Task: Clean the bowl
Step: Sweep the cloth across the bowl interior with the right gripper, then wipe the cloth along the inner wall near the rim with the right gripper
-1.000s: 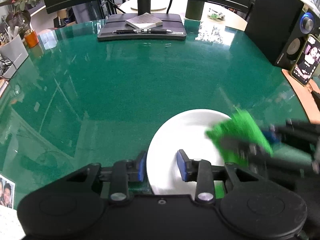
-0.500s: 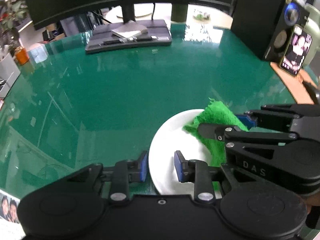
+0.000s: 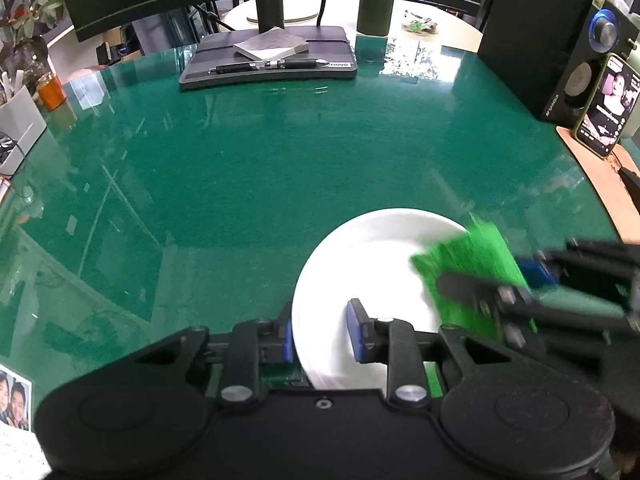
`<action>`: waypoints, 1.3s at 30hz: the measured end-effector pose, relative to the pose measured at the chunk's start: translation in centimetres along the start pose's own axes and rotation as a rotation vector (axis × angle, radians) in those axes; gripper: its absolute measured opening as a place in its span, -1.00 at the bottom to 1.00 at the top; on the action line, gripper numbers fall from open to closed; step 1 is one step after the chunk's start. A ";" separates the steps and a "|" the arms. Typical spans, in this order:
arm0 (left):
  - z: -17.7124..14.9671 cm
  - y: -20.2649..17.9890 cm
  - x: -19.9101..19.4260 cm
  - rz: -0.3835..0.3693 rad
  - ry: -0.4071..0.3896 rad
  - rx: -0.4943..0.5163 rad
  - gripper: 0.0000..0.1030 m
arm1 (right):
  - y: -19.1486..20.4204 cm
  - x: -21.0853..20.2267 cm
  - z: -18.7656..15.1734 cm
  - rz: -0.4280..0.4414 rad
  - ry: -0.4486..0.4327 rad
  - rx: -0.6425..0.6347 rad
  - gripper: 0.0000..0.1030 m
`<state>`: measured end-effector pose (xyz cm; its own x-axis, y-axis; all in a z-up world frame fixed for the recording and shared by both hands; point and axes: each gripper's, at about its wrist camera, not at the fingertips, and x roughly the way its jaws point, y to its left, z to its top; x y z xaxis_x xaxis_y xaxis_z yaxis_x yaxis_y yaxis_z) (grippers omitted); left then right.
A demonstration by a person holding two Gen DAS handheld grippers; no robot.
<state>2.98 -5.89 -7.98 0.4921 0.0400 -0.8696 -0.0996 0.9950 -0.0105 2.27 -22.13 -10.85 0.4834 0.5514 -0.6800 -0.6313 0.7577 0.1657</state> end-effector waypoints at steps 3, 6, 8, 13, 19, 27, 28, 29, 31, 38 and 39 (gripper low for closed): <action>-0.3 -0.2 -0.2 0.006 -0.001 0.008 -0.50 | -0.6 1.0 0.7 0.012 -0.012 0.021 -0.59; -0.2 -0.2 -0.1 0.008 -0.002 0.005 -0.50 | -0.6 0.6 0.4 0.005 -0.013 0.013 -0.59; -0.1 -0.2 -0.1 0.006 -0.002 0.001 -0.50 | -0.7 -0.2 -0.4 0.027 0.001 0.022 -0.58; -0.3 -0.4 -0.1 0.024 -0.006 -0.008 -0.50 | 0.2 -1.1 -0.7 0.022 0.008 -0.003 -0.52; -1.2 -0.3 -0.7 0.020 0.005 0.005 -0.50 | -0.6 0.5 0.3 0.013 0.001 0.003 -0.43; 0.3 -1.1 -1.0 0.053 -0.035 0.091 -0.52 | -1.0 -1.8 0.9 0.045 -0.085 -0.001 0.07; 0.6 -1.1 -0.9 0.054 -0.032 0.098 -0.52 | -1.2 -1.5 1.1 0.047 -0.077 0.002 -0.08; 0.8 -1.2 -0.6 0.052 -0.021 0.103 -0.52 | -1.3 -1.1 1.2 0.055 -0.066 0.003 -0.24; 0.8 -1.0 0.0 0.043 -0.001 0.097 -0.48 | -1.4 -0.2 1.3 0.062 -0.043 0.004 -0.71; 0.4 -0.7 0.1 0.034 0.007 0.049 -0.46 | -0.7 -1.4 -0.1 0.045 -0.039 0.014 -0.76; 0.5 -0.7 0.1 0.032 0.008 0.045 -0.45 | -0.6 -1.7 -0.3 0.042 -0.040 0.013 -0.75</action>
<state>3.49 -6.52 -7.84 0.4821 0.0716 -0.8732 -0.0759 0.9963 0.0398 1.59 -23.62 -10.01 0.4807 0.5960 -0.6431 -0.6439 0.7378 0.2025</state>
